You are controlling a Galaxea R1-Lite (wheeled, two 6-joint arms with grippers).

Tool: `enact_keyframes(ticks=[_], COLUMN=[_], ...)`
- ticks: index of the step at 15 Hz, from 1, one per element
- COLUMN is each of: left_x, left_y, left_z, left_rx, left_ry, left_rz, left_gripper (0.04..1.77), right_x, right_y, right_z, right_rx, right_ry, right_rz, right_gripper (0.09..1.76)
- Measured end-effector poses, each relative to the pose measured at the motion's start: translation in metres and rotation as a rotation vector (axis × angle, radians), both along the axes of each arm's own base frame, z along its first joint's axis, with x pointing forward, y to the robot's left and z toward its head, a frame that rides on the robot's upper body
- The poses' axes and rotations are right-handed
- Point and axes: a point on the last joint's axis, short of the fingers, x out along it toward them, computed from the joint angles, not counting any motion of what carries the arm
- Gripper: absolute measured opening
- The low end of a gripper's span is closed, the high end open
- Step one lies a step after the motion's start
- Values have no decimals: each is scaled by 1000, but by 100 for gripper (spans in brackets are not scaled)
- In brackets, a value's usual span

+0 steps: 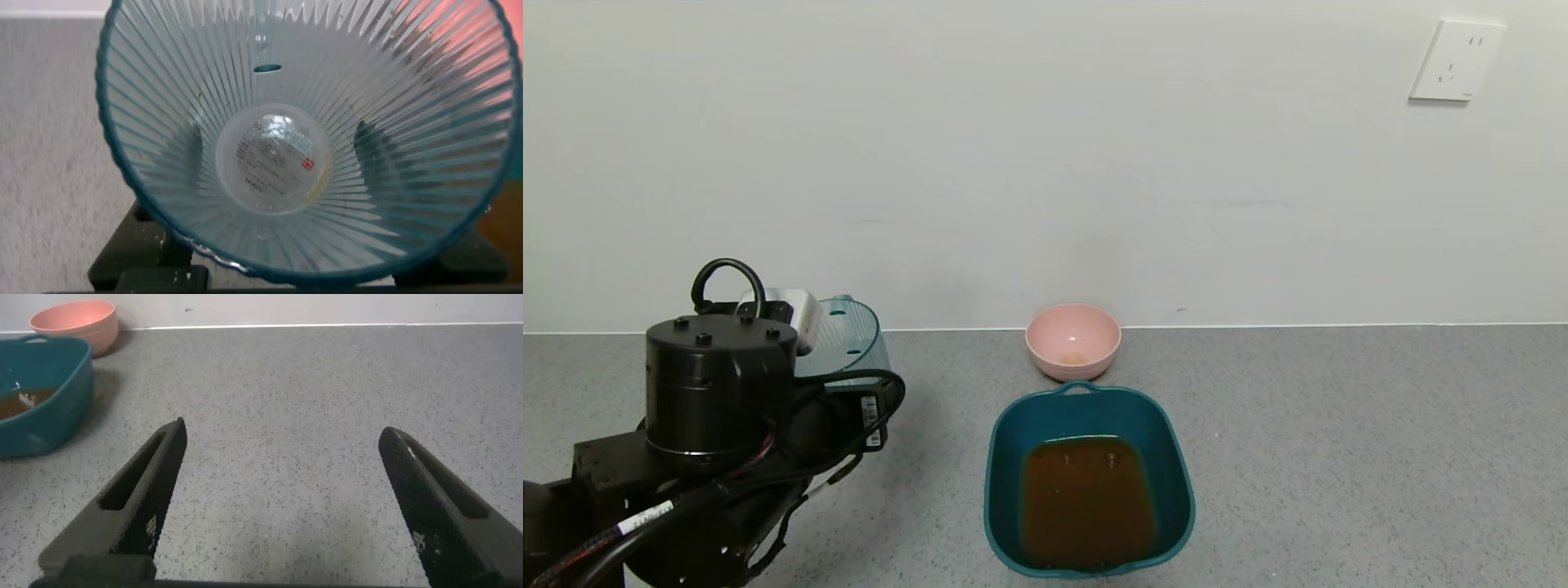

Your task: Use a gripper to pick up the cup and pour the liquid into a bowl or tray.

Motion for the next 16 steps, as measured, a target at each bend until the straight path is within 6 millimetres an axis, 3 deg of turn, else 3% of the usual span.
enact_keyframes(ticks=[5, 16], left_x=[2, 12], left_y=[12, 8], left_z=[-29, -82], left_rx=[-43, -27], left_ry=[67, 127], left_rz=[61, 80], left_gripper=[124, 124], right_x=[0, 0], right_y=[0, 0], right_z=[0, 0], right_rx=[0, 0], right_ry=[0, 0], right_rz=[0, 0], right_gripper=[171, 171])
